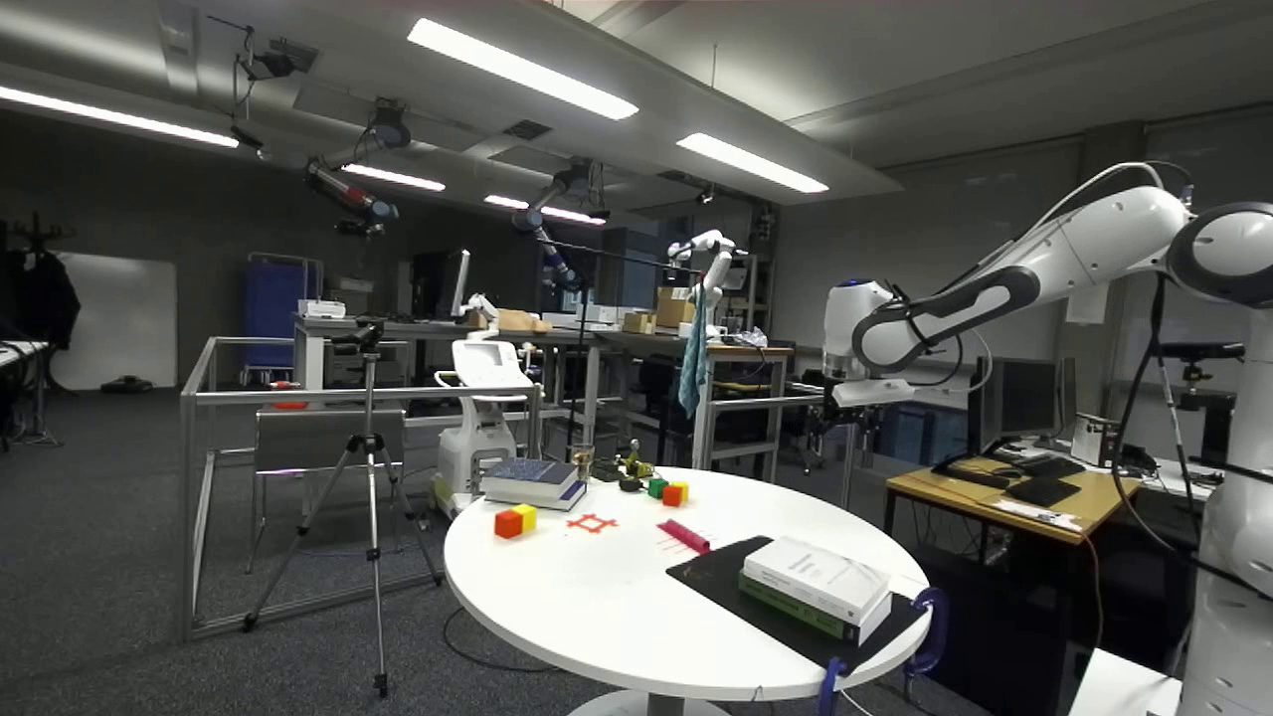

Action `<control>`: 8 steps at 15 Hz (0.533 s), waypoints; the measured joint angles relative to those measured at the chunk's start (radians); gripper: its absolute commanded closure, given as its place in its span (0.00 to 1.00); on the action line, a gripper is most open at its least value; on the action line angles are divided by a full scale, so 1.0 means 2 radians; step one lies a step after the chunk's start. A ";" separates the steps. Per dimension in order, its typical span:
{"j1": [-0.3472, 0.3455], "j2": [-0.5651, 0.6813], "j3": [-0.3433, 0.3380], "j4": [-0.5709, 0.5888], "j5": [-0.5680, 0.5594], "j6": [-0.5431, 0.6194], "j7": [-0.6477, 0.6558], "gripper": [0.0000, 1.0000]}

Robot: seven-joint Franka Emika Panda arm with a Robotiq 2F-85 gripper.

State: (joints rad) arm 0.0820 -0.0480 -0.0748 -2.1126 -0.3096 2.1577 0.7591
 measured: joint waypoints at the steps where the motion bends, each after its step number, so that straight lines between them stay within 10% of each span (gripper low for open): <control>1: -0.004 -0.007 0.001 0.000 0.000 -0.002 -0.014 0.00; 8: -0.022 -0.050 0.007 -0.001 0.002 -0.014 -0.078 0.00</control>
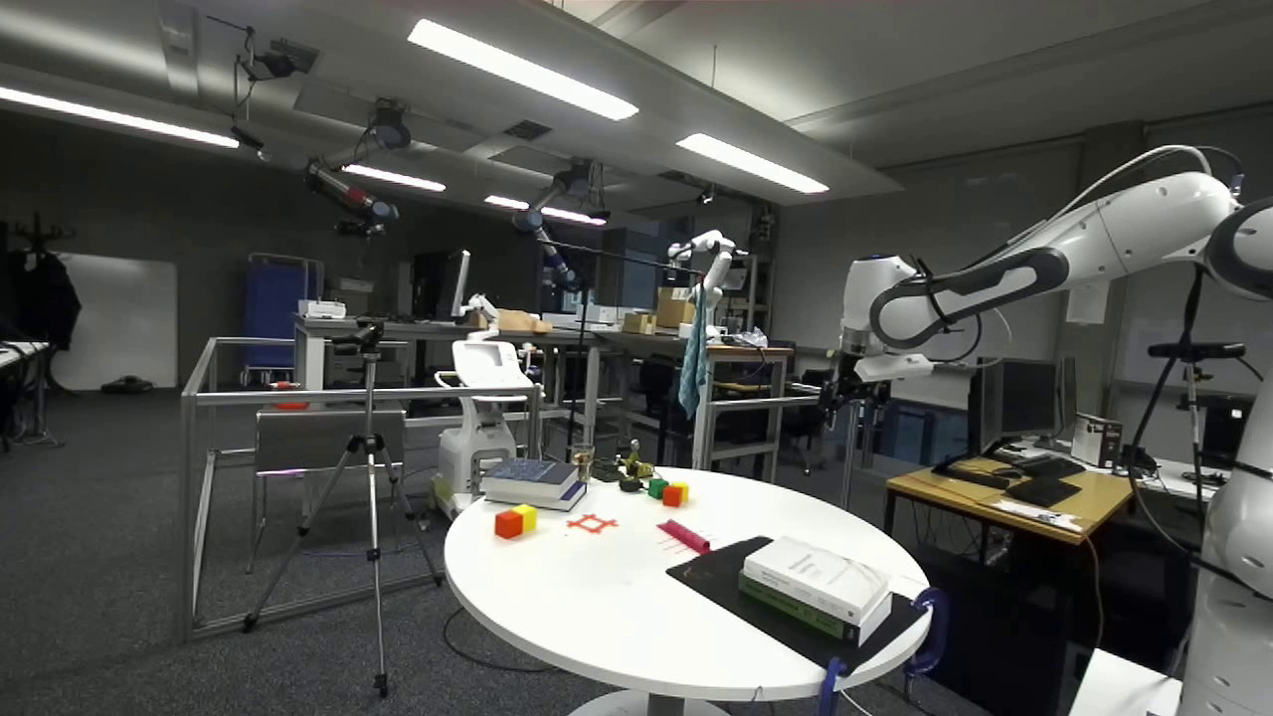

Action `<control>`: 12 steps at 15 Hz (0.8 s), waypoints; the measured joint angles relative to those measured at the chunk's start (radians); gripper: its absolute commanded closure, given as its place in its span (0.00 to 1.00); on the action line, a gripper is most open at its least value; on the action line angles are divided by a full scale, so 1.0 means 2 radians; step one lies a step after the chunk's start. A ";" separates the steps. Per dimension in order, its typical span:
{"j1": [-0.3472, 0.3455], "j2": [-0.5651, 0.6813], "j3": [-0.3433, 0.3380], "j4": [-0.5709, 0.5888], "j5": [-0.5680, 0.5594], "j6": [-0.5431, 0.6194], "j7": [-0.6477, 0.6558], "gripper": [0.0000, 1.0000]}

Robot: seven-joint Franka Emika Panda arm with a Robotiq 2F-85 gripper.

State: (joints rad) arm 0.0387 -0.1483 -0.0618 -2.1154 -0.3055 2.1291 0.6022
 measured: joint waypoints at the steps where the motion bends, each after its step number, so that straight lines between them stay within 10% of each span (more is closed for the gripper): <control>1: -0.001 -0.005 0.001 -0.001 0.001 -0.001 -0.005 0.00; 12: -0.013 -0.036 0.009 -0.014 0.003 -0.001 -0.022 0.00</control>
